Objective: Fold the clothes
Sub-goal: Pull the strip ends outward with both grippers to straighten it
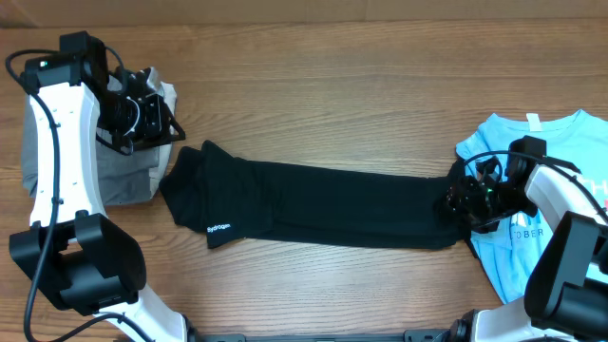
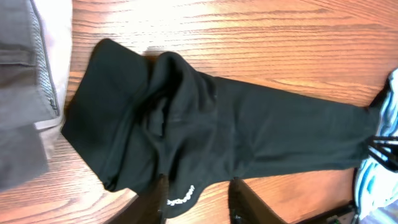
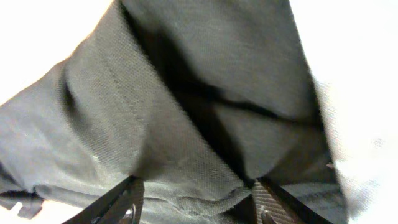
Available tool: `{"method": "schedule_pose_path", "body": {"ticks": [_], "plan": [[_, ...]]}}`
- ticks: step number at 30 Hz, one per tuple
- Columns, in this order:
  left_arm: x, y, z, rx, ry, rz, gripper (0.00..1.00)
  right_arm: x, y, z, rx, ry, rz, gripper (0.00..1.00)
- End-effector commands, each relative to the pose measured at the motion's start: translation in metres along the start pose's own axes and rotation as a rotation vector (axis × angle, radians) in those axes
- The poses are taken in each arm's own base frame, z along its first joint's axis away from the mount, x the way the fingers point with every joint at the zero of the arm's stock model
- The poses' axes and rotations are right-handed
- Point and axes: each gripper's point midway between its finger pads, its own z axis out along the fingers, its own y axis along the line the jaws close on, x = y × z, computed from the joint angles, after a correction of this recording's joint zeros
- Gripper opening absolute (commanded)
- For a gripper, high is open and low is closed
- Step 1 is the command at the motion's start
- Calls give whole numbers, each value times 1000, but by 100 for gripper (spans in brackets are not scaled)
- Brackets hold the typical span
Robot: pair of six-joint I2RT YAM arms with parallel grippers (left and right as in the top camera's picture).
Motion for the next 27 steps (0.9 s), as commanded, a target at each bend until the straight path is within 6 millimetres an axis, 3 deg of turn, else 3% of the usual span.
{"method": "schedule_pose_path", "body": {"ticks": [1, 6, 9, 11, 15, 17, 21, 23, 27], "plan": [[-3, -34, -5, 141, -29, 178, 18, -22, 12, -15, -41, -61, -33, 53], [6, -50, -1, 133, -2, 269, 10, -48, 32, -55, -42, -140, -48, 52], [13, -50, -2, 80, 20, 279, 15, -51, 29, -69, 13, -145, -5, 56], [20, -47, 1, 35, 56, 239, 22, -45, 29, -71, 18, -122, 17, 53], [34, -40, 18, -16, 125, 202, 20, -18, 28, -62, 38, -16, 50, 22], [40, -37, 30, -22, 154, 188, 18, -3, 28, -52, 52, 37, 49, 15], [56, -16, 63, -78, 215, 116, 11, 19, 23, -25, 101, 97, 69, 12], [66, -1, 83, -116, 239, 83, 4, 21, 16, -12, 151, 84, 94, 10], [85, 22, 117, -150, 261, 27, 4, 21, -7, 6, 278, 26, 162, 7]]}}
